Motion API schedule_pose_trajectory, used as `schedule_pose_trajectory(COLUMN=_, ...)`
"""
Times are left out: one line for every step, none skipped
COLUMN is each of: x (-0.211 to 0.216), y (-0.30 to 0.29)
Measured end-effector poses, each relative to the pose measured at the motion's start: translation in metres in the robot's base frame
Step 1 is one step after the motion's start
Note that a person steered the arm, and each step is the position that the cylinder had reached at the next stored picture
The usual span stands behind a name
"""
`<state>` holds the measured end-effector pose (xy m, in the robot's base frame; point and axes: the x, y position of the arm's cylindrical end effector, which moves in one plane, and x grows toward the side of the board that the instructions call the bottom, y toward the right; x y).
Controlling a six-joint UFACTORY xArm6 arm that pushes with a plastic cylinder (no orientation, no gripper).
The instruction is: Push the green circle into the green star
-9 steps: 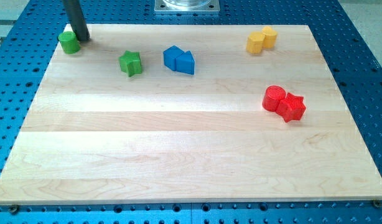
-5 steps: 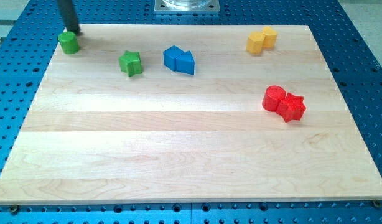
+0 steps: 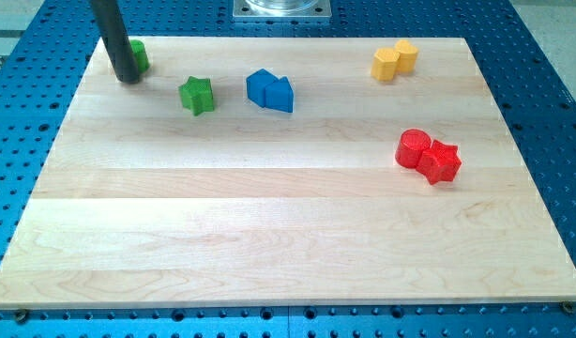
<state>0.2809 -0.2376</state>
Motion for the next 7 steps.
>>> schedule_pose_trajectory(x=-0.010, y=-0.041)
schedule_pose_trajectory(x=-0.037, y=-0.026)
schedule_pose_trajectory(x=-0.057, y=0.034)
schedule_pose_trajectory(x=-0.012, y=0.085)
schedule_pose_trajectory(x=-0.016, y=0.086)
schedule_pose_trajectory(x=-0.012, y=0.055)
schedule_pose_trajectory(x=0.010, y=0.056)
